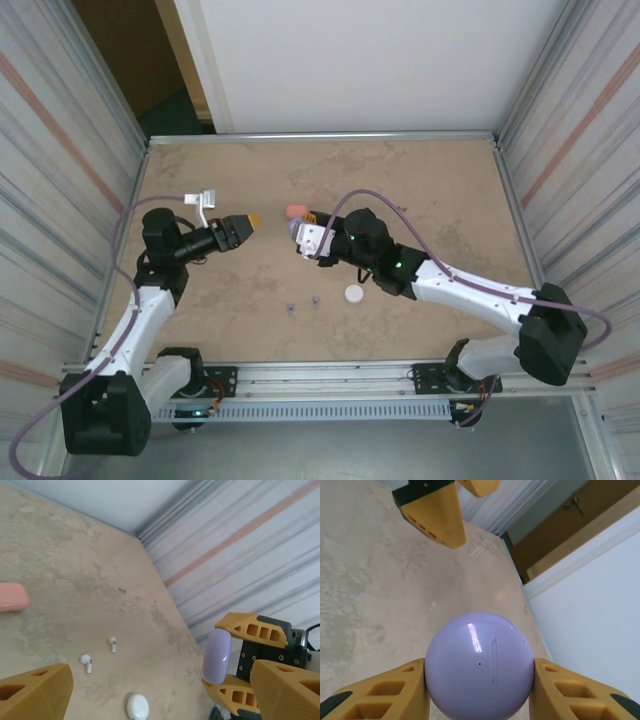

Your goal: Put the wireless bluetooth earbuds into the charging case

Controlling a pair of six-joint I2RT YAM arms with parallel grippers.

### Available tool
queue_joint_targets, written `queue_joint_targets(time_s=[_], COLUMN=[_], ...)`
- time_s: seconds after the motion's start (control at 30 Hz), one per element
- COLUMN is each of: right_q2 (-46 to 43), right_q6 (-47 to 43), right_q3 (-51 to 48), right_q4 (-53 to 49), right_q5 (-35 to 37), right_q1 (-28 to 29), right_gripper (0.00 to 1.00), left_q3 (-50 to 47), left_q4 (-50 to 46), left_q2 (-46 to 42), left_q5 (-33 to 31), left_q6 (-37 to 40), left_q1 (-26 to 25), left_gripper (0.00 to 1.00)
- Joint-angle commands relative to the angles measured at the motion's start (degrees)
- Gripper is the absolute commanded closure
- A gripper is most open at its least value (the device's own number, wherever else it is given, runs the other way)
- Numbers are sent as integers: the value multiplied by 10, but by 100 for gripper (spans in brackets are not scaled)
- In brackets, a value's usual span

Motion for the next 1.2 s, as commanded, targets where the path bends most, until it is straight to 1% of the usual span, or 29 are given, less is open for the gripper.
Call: queue_joint_targets(time_s=[0.0,0.27,0.37,0.63,0.7,0.83,1.0,1.17], right_q2=[-33,-66,-77,-93,-94,-94,-94,-88], right_q6=[-32,-39,-33,-19,-17,-18,-13,-8], right_q3=[-7,-21,-30,-43,-45,-48,-48,-49], right_q4=[-17,-20,-16,-11,-9,-5,-1,5], right_q5=[25,27,24,23,24,28,27,25], right_q1=[-4,-2,-2,-4,-4,-4,-3,-3], right_gripper=[55,55,55,55,55,55,55,55], left_q3=[20,51,59,77,78,76,75,77], left_q4=[68,68,65,74,80,89,105,103], left_q2=[12,33,39,67,75,84,95,108], left_q5=[57,33,11,-2,-1,-7,1,0], left_q6=[-21,17,24,40,40,42,39,50], left_q1=[-29,-118,-141,-193,-202,-214,-221,-238], left_gripper=[8,6,4,6,9,22,34,40])
